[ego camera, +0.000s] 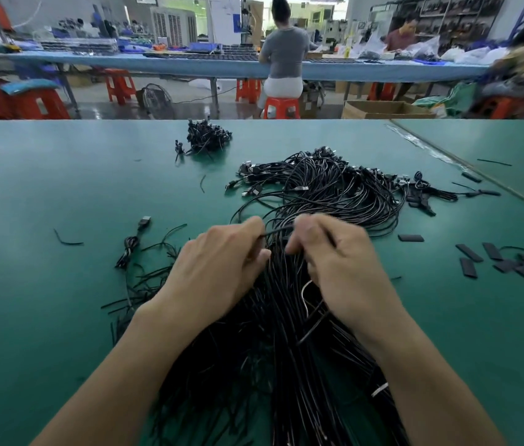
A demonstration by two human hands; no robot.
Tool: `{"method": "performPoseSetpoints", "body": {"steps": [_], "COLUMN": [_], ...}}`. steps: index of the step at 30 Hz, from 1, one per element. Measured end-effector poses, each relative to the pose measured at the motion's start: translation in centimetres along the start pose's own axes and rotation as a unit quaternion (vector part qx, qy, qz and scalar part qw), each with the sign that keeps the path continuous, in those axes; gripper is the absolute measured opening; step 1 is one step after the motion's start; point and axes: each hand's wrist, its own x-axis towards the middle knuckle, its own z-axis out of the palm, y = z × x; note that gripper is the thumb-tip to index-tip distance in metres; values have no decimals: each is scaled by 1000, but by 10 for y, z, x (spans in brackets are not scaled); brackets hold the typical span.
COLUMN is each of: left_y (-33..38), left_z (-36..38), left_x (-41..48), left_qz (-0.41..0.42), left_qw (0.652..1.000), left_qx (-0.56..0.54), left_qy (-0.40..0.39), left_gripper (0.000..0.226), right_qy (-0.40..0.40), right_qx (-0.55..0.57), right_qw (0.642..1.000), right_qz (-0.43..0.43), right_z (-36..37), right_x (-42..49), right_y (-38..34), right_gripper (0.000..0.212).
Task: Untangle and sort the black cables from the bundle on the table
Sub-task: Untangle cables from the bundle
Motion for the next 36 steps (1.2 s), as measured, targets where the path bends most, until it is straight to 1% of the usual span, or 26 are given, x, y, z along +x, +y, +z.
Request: {"method": "performPoseSetpoints", "body": {"steps": [2, 3, 5, 7, 9, 10, 11, 12, 14, 15, 16, 17, 18, 19, 20, 22, 23, 24, 26, 28, 30, 31, 33, 34, 35, 36], "left_y": [-6, -7, -9, -11, -12, -12, -12, -12, -10, -9, -7, -4, -1, 3, 5, 7, 6, 4, 2, 5, 10, 14, 22, 25, 27, 30], "left_z": [-3, -6, -13, -19, -25, -27, -30, -32, -35, -34, -31, -28, -24, -20, -17, -13, -13, -14, -17, -20, -23, -25, -29, -31, -32, -33], "left_x": [2, 4, 7, 7, 7, 7, 6, 6, 5, 4, 4, 3, 3, 2, 1, 2, 2, 3, 3, 2, 1, 1, 0, 0, 0, 1], "left_qz": [-55, -88, -135, -147, -140, -137, -140, -148, -168, -177, -184, -194, -204, -212, -216, -216, -215, -211, -190, -164, -143, -134, -118, -113, -114, -122], "left_qw": [989, 976, 944, 922, 923, 928, 935, 945, 958, 961, 966, 970, 972, 972, 973, 972, 970, 967, 954, 922, 870, 838, 766, 736, 711, 691], "left_qx": [-130, -191, -284, -318, -290, -272, -255, -241, -227, -211, -179, -140, -105, -76, -58, -65, -88, -118, -203, -319, -427, -471, -546, -578, -609, -640], "left_qy": [35, 57, 102, 165, 210, 215, 201, 165, 50, -1, -34, -51, -58, -59, -61, -71, -78, -86, -111, -143, -200, -242, -317, -334, -333, -313], "left_gripper": [42, 42, 37, 38, 42, 44, 46, 49, 53, 55, 56, 57, 55, 54, 53, 48, 46, 45, 49, 52, 54, 55, 54, 52, 51, 49], "right_qy": [71, 105, 163, 202, 213, 210, 201, 187, 130, 91, 50, 9, -27, -54, -74, -93, -85, -62, -3, 43, 68, 73, 65, 48, 24, -5], "right_qx": [99, 128, 146, 106, 39, 5, -36, -87, -204, -263, -320, -366, -389, -386, -352, -212, -156, -122, -82, -53, -20, 2, 58, 82, 95, 92], "right_qw": [992, 986, 974, 970, 973, 975, 976, 976, 968, 958, 944, 929, 920, 921, 933, 973, 984, 990, 996, 997, 997, 997, 996, 995, 995, 995], "right_qz": [14, 28, 60, 79, 82, 78, 74, 70, 70, 69, 63, 55, 43, 28, 11, -5, -16, -30, -46, -32, -18, -16, -20, -22, -24, -28], "right_z": [-7, -10, -15, -19, -20, -20, -20, -21, -22, -22, -21, -19, -17, -14, -12, -9, -8, -7, -11, -15, -15, -14, -11, -8, -5, -1], "right_x": [4, 5, 7, 9, 10, 10, 10, 9, 6, 4, 2, 0, -1, -1, -2, -3, -3, -2, 1, 5, 7, 8, 8, 7, 6, 4], "right_y": [1, 1, 6, 15, 24, 29, 33, 35, 35, 33, 30, 26, 22, 18, 14, 7, 5, 3, 5, 11, 16, 17, 17, 16, 16, 16], "right_gripper": [41, 43, 46, 41, 32, 29, 27, 27, 23, 17, 14, 15, 18, 21, 24, 28, 27, 24, 19, 17, 16, 16, 17, 19, 21, 21]}}
